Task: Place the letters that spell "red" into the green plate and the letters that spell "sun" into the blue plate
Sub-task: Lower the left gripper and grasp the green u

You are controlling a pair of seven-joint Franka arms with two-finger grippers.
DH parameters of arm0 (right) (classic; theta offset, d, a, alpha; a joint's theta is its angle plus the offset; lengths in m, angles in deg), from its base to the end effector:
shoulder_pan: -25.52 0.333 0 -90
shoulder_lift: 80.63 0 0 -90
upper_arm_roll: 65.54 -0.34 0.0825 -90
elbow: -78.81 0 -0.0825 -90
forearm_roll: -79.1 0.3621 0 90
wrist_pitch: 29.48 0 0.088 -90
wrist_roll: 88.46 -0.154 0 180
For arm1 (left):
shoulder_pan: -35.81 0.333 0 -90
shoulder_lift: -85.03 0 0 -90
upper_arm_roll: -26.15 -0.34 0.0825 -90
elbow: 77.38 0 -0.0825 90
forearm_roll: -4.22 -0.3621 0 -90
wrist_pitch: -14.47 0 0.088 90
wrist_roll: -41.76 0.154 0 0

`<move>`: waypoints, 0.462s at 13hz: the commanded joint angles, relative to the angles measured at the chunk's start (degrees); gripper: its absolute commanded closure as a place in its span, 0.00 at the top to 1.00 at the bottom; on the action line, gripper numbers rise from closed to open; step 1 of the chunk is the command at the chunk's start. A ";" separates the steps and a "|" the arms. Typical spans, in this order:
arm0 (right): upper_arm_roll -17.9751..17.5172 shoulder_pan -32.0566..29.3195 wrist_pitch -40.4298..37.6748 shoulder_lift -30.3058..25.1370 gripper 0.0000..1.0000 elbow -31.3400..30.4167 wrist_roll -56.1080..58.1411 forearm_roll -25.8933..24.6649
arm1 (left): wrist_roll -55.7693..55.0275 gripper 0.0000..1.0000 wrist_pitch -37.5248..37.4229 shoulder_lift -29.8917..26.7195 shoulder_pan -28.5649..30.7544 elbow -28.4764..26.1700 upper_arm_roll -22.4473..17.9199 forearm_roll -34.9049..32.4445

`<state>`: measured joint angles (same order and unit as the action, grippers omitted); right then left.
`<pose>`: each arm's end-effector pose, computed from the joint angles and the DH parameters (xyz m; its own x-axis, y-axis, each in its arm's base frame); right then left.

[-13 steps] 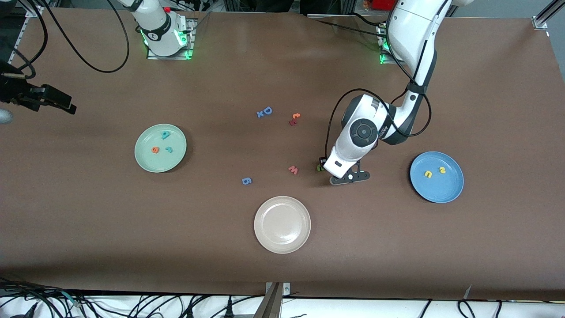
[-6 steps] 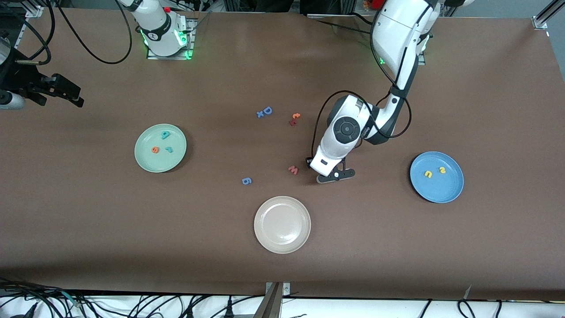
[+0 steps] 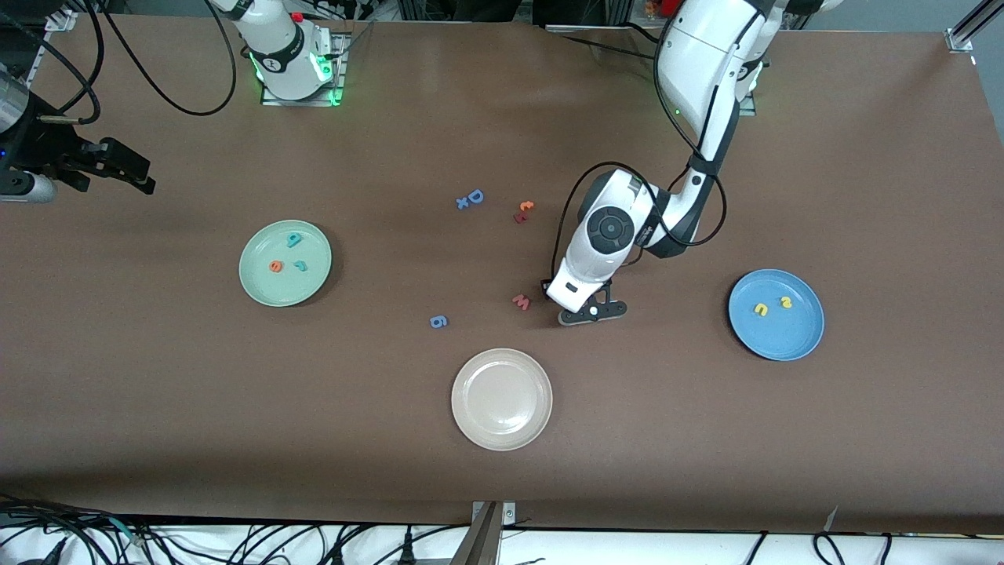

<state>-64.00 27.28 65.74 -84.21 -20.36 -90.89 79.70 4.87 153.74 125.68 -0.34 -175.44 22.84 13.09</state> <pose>0.5165 0.0031 0.5698 0.9992 -0.0394 -0.0070 -0.0395 -0.9991 -0.0118 0.5625 -0.3730 0.1672 0.9847 0.1715 -0.0316 0.1731 -0.9833 0.0571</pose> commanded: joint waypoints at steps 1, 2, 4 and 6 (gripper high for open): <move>-0.67 -0.45 -1.35 0.07 1.00 0.82 0.67 -0.95 | 0.59 0.56 -0.32 1.27 -0.85 1.38 -1.00 -2.54; -0.58 -0.45 -1.35 0.07 1.00 0.82 0.50 -1.04 | 0.59 0.56 -0.32 1.27 -0.85 1.38 -1.00 -2.63; -0.49 -0.45 -1.27 0.07 1.00 0.73 0.50 -1.13 | 0.59 0.55 -0.32 1.53 -0.85 1.38 -1.00 -2.63; -0.40 -0.54 -1.26 0.07 1.00 0.73 0.41 -1.13 | 0.68 0.49 -0.32 1.53 -0.85 1.38 -1.00 -2.63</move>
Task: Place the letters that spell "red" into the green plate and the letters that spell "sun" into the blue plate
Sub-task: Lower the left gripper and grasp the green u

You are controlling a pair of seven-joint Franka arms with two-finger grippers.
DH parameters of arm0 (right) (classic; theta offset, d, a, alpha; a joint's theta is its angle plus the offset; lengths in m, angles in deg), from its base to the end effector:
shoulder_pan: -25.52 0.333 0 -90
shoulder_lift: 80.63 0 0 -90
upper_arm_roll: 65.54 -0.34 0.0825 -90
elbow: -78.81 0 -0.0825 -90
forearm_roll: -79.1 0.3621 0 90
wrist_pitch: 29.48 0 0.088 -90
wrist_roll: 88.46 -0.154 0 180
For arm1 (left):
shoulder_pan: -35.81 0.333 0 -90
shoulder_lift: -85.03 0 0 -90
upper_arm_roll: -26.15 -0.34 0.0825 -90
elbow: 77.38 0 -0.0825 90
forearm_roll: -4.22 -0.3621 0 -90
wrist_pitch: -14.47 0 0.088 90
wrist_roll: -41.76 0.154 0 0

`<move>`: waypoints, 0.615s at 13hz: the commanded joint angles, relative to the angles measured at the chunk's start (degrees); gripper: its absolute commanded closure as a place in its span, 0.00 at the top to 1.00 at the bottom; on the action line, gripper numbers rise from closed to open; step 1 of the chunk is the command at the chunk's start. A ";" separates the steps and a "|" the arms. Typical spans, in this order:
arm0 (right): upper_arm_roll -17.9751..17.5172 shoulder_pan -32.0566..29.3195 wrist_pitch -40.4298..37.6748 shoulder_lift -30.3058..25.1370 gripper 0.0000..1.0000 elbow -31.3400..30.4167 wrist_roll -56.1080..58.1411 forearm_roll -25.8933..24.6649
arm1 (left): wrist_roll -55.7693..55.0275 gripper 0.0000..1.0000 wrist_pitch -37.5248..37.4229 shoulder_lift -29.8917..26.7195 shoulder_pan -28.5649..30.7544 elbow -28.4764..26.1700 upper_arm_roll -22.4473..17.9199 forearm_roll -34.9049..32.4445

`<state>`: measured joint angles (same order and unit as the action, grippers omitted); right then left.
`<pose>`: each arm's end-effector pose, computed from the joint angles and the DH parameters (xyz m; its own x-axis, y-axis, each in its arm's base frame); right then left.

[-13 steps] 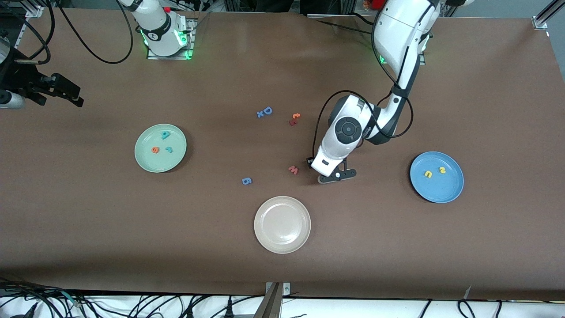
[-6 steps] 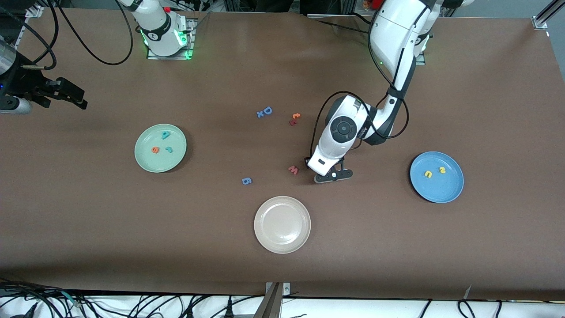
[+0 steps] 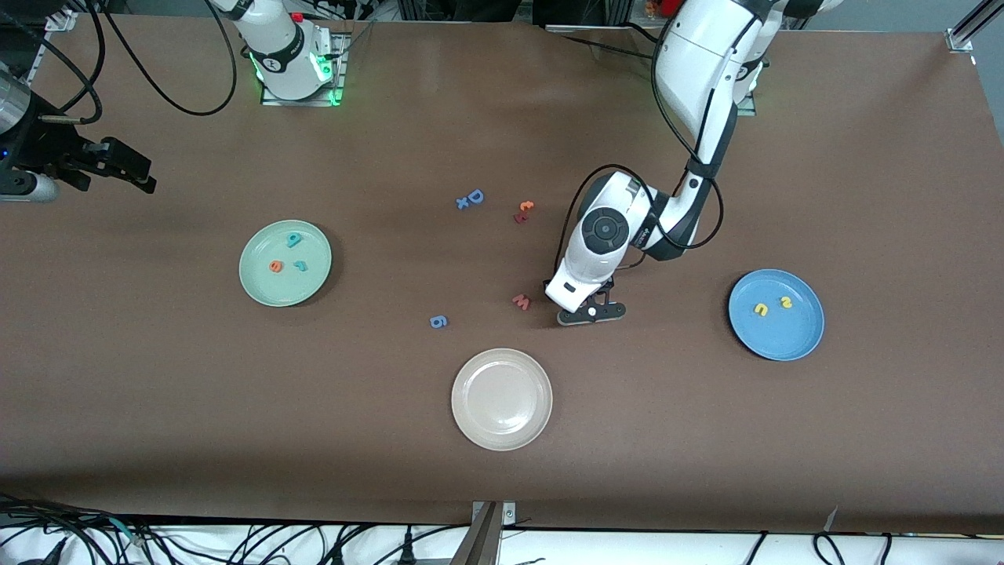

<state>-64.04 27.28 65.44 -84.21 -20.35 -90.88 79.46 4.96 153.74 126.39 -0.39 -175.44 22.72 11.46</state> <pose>0.5157 0.0029 0.5694 0.9992 -0.0382 -0.0119 -0.0382 -0.9992 -0.0074 0.5616 -0.3703 0.1588 0.9883 0.1502 -0.0271 0.1511 -0.9880 0.0331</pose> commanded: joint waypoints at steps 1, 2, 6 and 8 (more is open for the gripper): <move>-0.35 -0.53 -0.96 0.15 1.00 0.73 0.41 -0.98 | 0.59 0.43 -0.32 0.82 -0.80 1.38 -0.88 -1.01; -0.35 -0.53 -0.96 0.07 1.00 0.73 0.41 -0.98 | 0.59 0.37 -0.32 0.82 -0.80 1.38 -0.88 -1.01; -0.44 -0.45 -0.61 0.15 1.00 0.81 0.32 -1.68 | 0.85 0.23 -0.32 0.91 -0.71 1.38 -0.88 -1.09; -0.44 -0.45 -0.96 0.15 1.00 0.81 0.23 -1.60 | 4.52 0.23 -0.58 0.39 -0.45 1.20 -1.67 -1.09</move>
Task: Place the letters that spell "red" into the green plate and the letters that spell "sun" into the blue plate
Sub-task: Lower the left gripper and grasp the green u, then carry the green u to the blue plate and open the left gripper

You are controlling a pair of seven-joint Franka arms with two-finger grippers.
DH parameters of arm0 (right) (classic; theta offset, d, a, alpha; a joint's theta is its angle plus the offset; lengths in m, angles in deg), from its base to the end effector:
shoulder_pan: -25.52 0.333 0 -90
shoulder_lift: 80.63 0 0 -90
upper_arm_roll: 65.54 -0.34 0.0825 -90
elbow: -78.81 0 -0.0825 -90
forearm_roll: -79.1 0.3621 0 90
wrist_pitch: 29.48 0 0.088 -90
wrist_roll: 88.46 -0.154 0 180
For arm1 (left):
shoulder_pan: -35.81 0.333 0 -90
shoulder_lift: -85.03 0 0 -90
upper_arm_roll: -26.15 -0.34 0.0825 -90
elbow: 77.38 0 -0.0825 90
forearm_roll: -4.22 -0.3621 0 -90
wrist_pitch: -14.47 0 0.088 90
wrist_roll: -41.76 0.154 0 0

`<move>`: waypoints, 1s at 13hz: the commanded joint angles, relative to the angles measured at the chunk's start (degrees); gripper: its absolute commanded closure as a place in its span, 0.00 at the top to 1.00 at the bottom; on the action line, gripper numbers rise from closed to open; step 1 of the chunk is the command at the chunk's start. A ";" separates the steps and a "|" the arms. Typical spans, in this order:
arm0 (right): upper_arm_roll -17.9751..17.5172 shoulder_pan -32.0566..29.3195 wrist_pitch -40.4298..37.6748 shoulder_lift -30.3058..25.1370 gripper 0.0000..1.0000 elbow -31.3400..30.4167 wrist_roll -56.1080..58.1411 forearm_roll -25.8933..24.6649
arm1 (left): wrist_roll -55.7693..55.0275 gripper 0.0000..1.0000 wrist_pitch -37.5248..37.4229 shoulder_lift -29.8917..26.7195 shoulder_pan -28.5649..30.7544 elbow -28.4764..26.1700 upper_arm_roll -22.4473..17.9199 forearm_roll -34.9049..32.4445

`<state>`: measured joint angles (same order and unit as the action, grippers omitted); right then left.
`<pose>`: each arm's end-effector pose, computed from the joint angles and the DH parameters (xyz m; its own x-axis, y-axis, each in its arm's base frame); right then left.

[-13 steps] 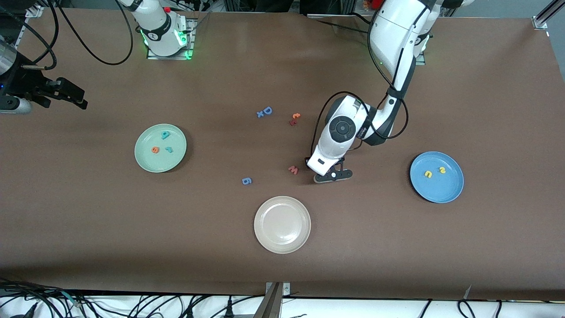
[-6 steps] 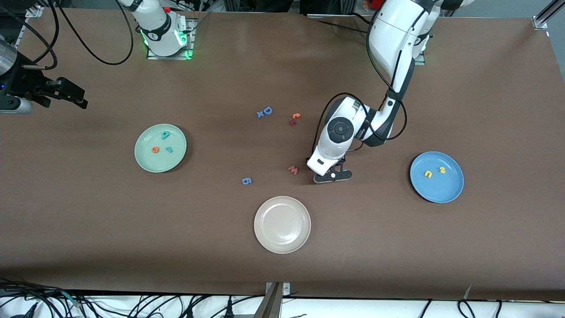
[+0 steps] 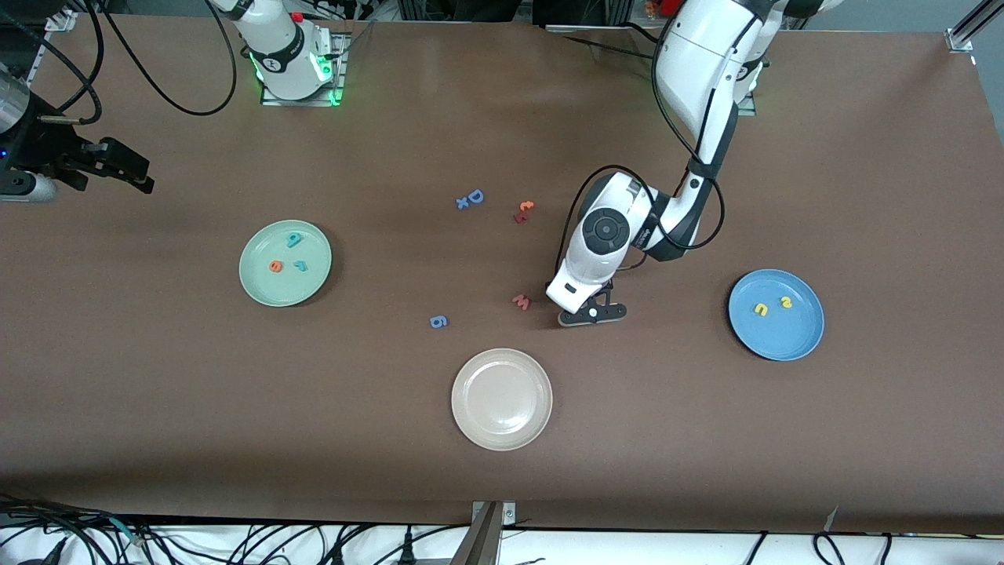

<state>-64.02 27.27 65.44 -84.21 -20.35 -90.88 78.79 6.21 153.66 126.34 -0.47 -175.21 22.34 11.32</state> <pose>0.5157 0.0009 0.5694 0.9992 -0.0377 -0.0114 -0.0376 -0.9993 0.0042 0.5646 -0.3685 0.1610 0.9913 0.1302 -0.0199 0.1308 -0.9909 0.0317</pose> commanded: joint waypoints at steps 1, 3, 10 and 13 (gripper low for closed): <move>-0.46 -0.44 -0.52 0.24 1.00 0.99 0.32 -1.01 | 7.04 0.23 -1.11 -0.53 -0.10 0.70 -2.86 -0.95; -0.55 -0.44 -0.52 1.29 1.00 2.39 0.23 -1.10 | 15.04 0.24 -4.26 -3.60 1.56 -1.04 -4.28 -0.86; -0.64 -0.35 -0.52 2.96 1.00 4.85 0.49 -1.62 | 45.88 0.25 -12.01 -16.52 17.10 -10.97 -4.29 -0.95; -0.64 -0.35 -0.69 3.05 1.00 4.86 0.49 -1.54 | 58.37 0.26 -12.01 -16.88 23.70 -13.61 -4.29 -0.95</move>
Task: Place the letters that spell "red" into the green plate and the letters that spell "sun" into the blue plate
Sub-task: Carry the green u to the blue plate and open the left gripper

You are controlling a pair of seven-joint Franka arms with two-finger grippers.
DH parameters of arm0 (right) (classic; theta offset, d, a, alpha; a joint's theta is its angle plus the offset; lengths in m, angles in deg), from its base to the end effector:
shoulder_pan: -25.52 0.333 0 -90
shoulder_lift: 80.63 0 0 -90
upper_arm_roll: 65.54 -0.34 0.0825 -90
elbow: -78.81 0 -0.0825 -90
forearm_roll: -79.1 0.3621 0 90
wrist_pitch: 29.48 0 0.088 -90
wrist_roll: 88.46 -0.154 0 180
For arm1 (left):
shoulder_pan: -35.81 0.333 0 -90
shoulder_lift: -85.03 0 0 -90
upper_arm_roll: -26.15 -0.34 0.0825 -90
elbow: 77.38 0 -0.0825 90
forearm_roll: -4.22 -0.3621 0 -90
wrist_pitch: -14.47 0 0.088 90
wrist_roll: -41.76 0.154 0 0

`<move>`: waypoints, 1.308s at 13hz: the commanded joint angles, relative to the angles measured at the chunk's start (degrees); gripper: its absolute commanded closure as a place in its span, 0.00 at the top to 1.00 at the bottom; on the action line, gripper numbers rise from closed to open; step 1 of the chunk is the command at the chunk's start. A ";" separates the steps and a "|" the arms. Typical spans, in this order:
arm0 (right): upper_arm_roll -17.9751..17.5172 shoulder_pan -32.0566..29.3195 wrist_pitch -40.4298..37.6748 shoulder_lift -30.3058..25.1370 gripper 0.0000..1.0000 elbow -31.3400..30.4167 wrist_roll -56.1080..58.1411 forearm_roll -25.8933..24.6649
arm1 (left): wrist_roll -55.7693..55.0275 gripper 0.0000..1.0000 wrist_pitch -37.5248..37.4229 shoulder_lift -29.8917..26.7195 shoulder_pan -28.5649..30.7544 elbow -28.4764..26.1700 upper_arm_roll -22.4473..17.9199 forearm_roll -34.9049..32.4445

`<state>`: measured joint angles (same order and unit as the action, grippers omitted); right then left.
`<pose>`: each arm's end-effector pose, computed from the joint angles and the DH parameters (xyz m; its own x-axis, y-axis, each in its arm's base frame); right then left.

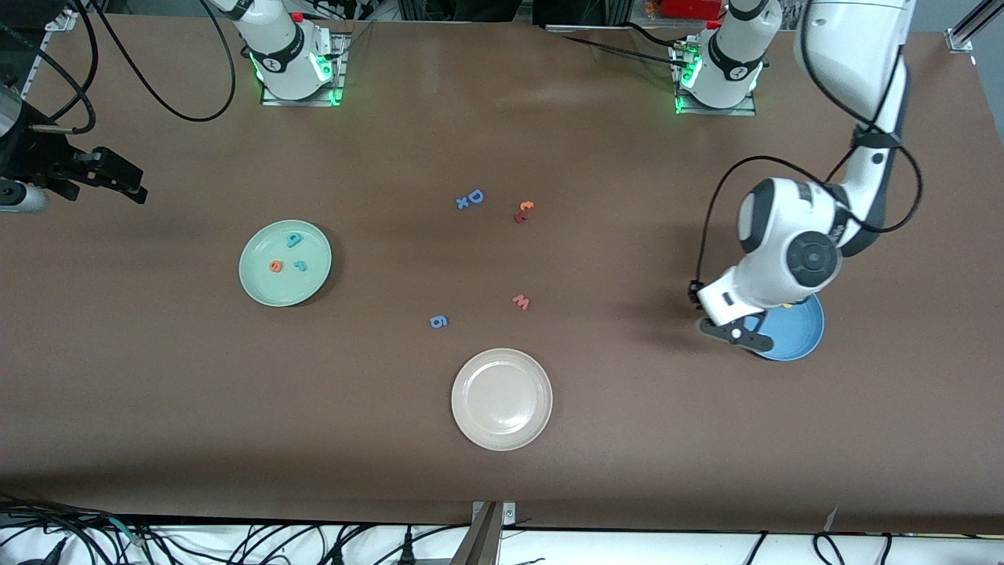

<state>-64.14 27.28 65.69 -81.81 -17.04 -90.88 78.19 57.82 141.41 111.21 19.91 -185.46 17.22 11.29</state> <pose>0.5324 0.0009 0.5742 0.9994 -0.0345 0.0093 -0.0346 -0.9993 0.0149 0.6033 -0.0862 0.2471 0.9382 -0.3280 -0.1102 -0.3240 -0.9446 0.0529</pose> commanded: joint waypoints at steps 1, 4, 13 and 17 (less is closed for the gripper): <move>-0.52 -0.35 -0.94 0.57 1.00 1.54 0.76 -0.93 | 9.15 0.26 0.32 -1.67 4.64 -3.63 0.84 -1.01; -0.52 -0.35 -0.94 0.57 1.00 1.54 0.67 -0.93 | 12.33 0.29 1.02 -0.97 8.07 -3.89 0.84 -5.83; -0.52 -0.27 -1.03 0.65 1.00 1.54 0.76 -0.85 | 12.33 0.32 5.42 2.73 10.45 -7.32 0.84 -8.40; -0.52 -0.27 -1.12 0.65 1.00 1.54 0.85 -0.76 | 12.07 0.52 2.27 -1.39 10.72 -5.75 1.36 -8.40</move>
<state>-64.25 27.28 65.64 -81.76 -17.00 -90.75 78.18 69.44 146.08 114.08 29.78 -191.50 17.45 4.40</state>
